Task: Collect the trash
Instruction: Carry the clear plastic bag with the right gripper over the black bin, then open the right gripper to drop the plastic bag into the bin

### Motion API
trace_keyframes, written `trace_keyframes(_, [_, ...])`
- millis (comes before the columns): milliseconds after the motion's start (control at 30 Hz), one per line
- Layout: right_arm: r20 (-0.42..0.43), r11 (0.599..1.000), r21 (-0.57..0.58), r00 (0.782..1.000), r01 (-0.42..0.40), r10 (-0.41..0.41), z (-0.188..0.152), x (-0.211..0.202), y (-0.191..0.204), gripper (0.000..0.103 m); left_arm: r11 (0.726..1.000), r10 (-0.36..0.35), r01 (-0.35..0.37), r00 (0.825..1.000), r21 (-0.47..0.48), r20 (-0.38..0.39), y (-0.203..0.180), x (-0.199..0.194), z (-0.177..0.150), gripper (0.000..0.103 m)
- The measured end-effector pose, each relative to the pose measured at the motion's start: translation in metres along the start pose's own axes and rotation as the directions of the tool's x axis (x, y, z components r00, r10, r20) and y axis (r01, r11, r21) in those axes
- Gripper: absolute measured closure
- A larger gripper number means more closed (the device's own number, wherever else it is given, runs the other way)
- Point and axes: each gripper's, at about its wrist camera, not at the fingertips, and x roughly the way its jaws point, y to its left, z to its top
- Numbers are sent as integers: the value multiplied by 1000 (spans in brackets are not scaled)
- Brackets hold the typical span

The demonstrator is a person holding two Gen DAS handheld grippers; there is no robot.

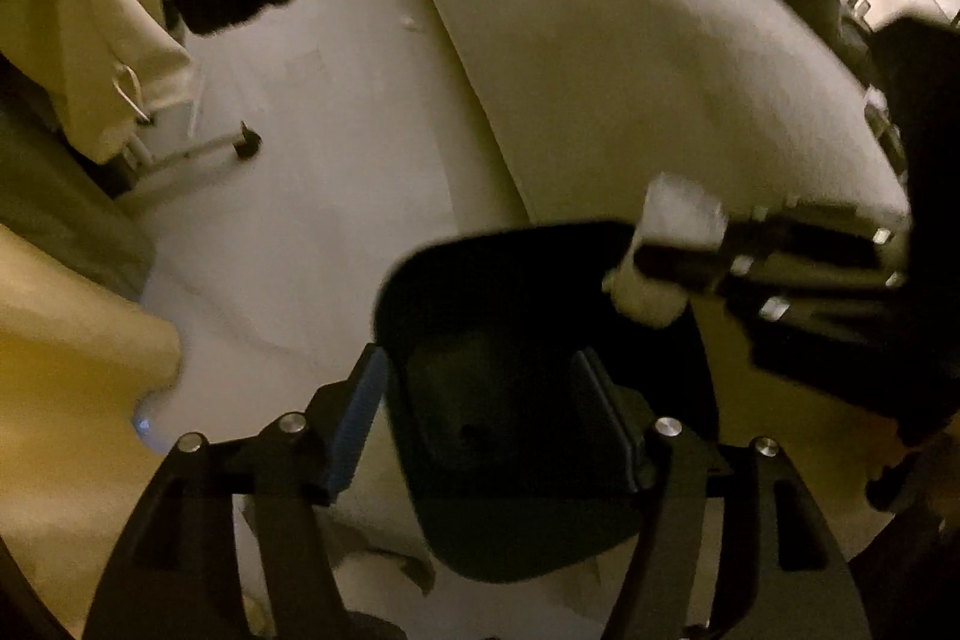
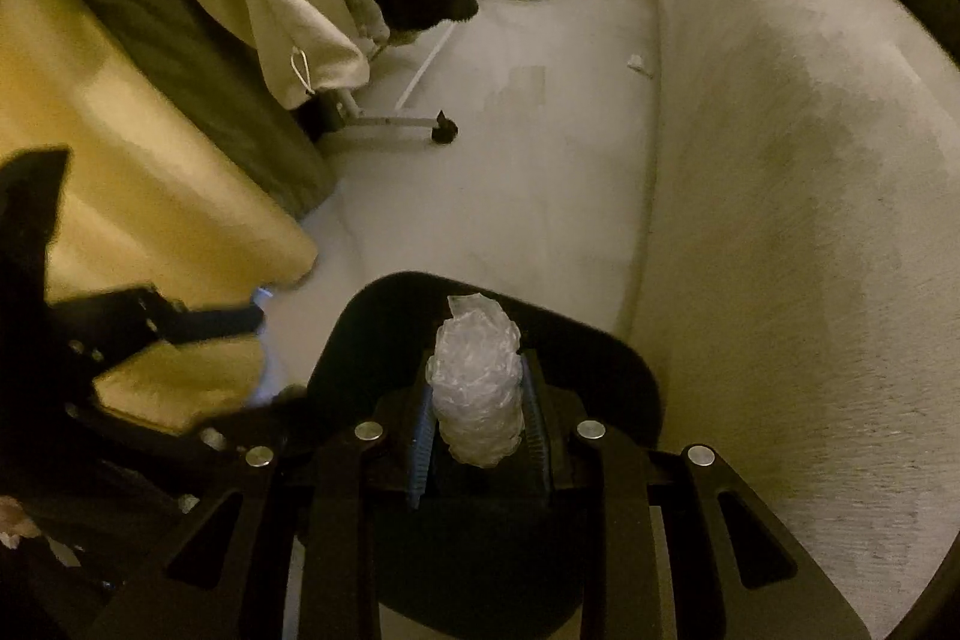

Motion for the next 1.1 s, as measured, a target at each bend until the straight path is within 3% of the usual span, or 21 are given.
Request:
trace_keyframes(200, [-54, 1000, 5, 999, 6, -6, -9, 16, 3, 76, 1000, -4, 8, 991, -28, 135, 9, -32, 7, 35])
trace_keyframes(367, [-95, 1000, -8, 995, 9, -10, -15, 29, 9, 76, 999, -19, 25, 979, -26, 201, 21, -38, 17, 39])
trace_keyframes(767, [-171, 999, -32, 985, 15, -21, -37, 51, 10, 73, 999, -33, 27, 934, 20, 357, 1, -87, 29, 40])
trace_keyframes(900, [-164, 999, -39, 986, 11, -17, -38, 46, 11, 56, 998, -26, 4, 918, 55, 397, -9, -98, 33, 40])
trace_keyframes(1100, [-135, 999, -44, 991, 9, -15, -37, 34, 8, 50, 997, -23, -15, 894, 81, 447, -23, -109, 37, 37])
